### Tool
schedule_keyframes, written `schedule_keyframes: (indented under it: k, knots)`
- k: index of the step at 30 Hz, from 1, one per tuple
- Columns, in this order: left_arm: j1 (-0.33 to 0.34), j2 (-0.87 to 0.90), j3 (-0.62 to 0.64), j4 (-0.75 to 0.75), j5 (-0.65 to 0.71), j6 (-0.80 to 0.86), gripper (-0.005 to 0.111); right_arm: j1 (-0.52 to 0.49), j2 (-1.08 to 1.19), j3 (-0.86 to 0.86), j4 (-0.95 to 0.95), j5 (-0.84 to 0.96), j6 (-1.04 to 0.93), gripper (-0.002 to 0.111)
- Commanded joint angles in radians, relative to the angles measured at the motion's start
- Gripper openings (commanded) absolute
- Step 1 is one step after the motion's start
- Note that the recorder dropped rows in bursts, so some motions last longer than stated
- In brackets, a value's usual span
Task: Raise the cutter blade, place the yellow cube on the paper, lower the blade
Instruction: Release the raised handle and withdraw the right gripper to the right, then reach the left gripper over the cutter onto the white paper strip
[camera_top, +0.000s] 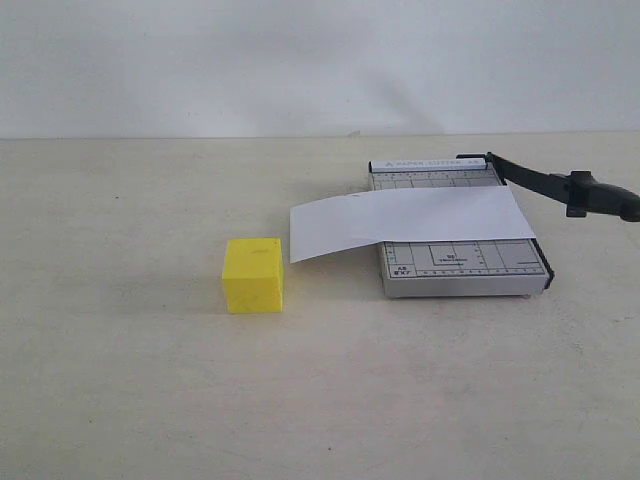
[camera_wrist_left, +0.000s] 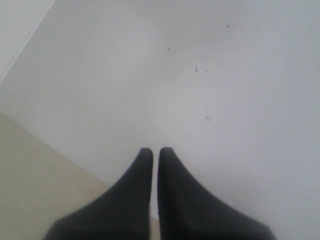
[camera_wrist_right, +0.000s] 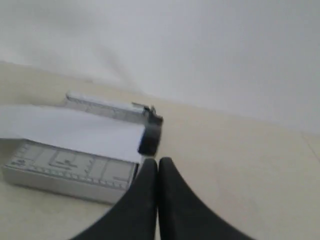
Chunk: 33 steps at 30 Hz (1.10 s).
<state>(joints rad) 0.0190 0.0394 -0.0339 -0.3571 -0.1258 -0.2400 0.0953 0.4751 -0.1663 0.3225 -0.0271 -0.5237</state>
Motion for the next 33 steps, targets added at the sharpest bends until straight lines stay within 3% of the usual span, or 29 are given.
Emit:
schedule_keyframes:
  k: [1,3,5,13,16,20,25,33]
  knots:
    - [-0.055,0.24,-0.243,0.223,0.246,-0.002,0.004,-0.141,0.079,0.05,0.27,-0.102,-0.005,0.0]
    - [-0.104,0.398,-0.394,0.268,0.326,0.117,0.004,-0.194,0.12,0.05,0.384,-0.089,-0.005,0.0]
    - [-0.163,0.561,-0.512,0.211,0.338,0.208,0.004,-0.229,0.154,0.05,0.393,-0.025,-0.019,0.0]
    - [-0.527,1.185,-0.877,-0.293,0.433,0.762,0.004,-0.237,0.406,-0.051,0.355,0.185,-0.135,0.0]
    - [-0.614,1.356,-0.979,-0.4,0.421,0.85,0.004,-0.237,0.496,-0.123,0.317,0.303,-0.149,0.0]
    - [-0.671,1.579,-1.137,-0.477,0.416,0.895,0.004,-0.237,0.6,-0.196,0.296,0.465,-0.132,0.0]
    - [-0.7,1.794,-1.296,-0.48,0.415,0.895,0.004,-0.237,0.633,-0.225,0.296,0.474,-0.073,0.0]
    - [-0.73,2.038,-1.497,-0.62,0.422,0.984,0.004,-0.237,0.633,-0.225,0.296,0.512,0.001,0.0]
